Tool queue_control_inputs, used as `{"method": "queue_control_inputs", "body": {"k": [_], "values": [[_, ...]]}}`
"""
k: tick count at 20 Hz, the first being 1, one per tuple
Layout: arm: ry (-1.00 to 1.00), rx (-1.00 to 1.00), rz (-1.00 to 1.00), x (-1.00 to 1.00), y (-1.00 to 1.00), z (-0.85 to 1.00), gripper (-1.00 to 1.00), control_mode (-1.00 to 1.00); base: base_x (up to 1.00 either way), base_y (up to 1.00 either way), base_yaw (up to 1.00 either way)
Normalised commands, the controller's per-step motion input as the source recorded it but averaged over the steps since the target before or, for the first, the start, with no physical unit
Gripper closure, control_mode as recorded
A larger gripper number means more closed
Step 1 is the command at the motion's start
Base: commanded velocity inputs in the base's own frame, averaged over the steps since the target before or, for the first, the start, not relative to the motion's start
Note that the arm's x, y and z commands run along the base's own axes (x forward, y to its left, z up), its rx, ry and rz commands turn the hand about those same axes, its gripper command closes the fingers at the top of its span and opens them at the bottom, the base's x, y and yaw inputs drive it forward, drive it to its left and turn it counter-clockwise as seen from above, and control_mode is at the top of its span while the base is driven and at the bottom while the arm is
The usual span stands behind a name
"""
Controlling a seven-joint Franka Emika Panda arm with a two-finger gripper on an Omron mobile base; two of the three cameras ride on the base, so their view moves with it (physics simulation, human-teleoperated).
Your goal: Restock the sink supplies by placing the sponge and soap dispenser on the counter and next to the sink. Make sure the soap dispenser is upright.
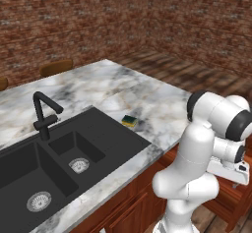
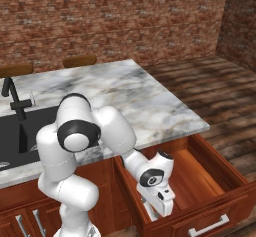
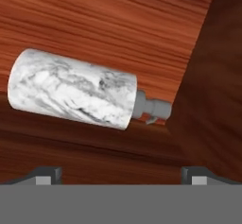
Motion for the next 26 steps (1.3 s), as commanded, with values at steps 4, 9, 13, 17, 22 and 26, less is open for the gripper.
{"method": "queue_control_inputs", "body": {"k": [4,9,13,17,22,26], "values": [[0.0,0.0,0.13,0.0,0.02,0.0,-1.0,-1.0,0.0,0.0,0.0],[0.0,0.0,0.14,0.0,0.0,-0.02,-1.0,-1.0,0.0,0.0,0.0],[0.0,0.0,0.16,0.08,0.0,0.0,-1.0,-1.0,0.0,0.0,0.0],[0.0,0.0,0.17,0.25,0.0,-0.12,-1.0,-1.0,0.0,0.0,0.0],[0.0,0.0,0.18,0.26,0.0,-0.18,-1.0,-1.0,0.0,0.0,0.0],[0.0,0.0,0.18,0.24,0.0,-0.23,-1.0,-1.0,0.0,0.0,0.0]]}}
